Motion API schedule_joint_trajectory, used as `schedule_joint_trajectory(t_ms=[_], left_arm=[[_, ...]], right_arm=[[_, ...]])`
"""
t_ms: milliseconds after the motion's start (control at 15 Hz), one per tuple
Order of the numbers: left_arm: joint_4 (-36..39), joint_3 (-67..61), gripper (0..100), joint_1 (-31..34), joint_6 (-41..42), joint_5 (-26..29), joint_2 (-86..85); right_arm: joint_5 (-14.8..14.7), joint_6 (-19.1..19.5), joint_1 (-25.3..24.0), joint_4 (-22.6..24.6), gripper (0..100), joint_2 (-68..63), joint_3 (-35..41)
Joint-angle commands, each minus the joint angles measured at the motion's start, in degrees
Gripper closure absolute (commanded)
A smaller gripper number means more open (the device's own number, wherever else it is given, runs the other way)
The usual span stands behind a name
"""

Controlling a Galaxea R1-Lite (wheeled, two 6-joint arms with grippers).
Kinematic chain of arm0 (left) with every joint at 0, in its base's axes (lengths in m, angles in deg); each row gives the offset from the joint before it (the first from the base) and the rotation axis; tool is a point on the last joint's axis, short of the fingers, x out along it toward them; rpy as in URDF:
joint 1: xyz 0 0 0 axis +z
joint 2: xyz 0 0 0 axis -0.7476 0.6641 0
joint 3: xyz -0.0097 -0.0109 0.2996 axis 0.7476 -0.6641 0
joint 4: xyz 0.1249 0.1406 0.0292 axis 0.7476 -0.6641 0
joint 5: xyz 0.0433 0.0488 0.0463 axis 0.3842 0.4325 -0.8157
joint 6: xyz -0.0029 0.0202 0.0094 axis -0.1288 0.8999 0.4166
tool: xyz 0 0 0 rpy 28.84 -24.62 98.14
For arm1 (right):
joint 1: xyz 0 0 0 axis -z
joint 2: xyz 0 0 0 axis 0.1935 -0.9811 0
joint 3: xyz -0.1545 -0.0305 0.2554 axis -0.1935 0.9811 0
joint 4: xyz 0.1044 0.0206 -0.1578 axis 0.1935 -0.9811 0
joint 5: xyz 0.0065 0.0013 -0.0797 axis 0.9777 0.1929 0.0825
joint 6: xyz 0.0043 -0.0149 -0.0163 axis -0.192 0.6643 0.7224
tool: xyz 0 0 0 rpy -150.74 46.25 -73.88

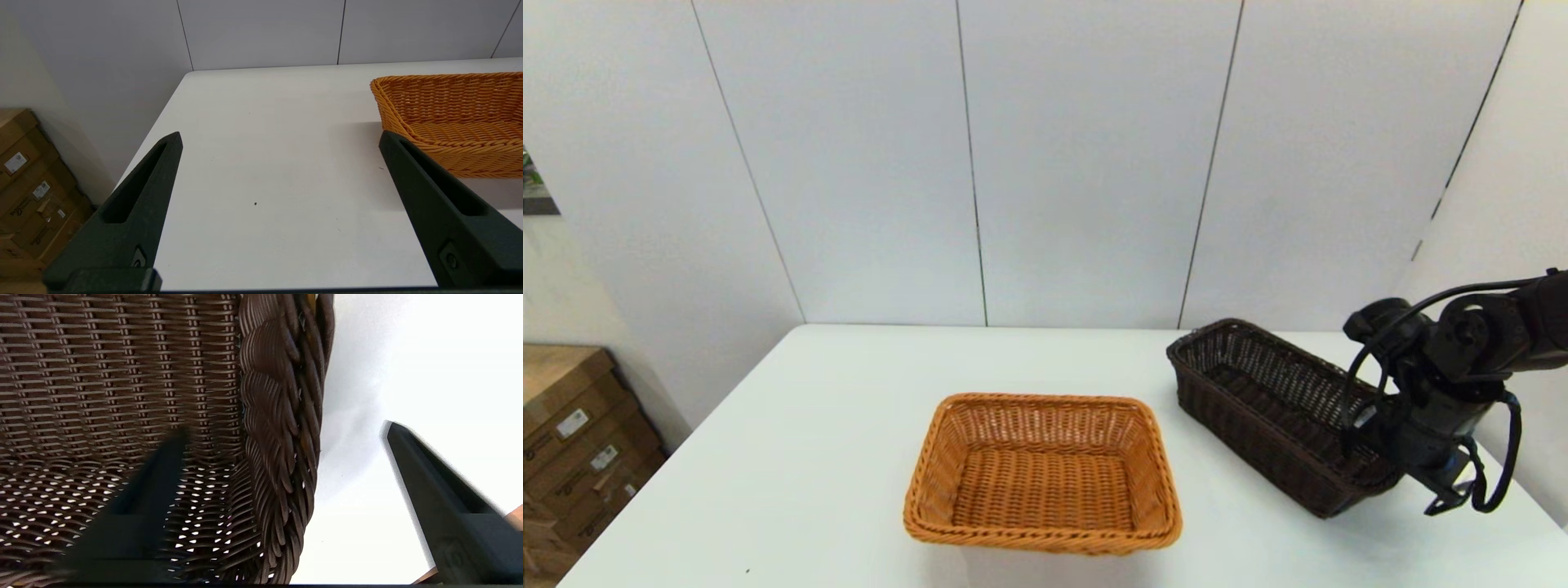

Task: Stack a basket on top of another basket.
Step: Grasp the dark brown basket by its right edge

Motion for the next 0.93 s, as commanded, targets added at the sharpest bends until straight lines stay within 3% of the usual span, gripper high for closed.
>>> schedule_joint_trajectory(t_ms=[67,933], left_arm=[[0.0,-0.1,0,0.0,-0.1,0.0,0.0],[0.0,-0.1,0,0.0,0.0,0.0,0.0]], right_arm=[[-0.1,-0.5,-0.1,-0.1,100,0.0,0.2],[0.0,-1.3,-0.2,-0.1,100,0.4,0.4]])
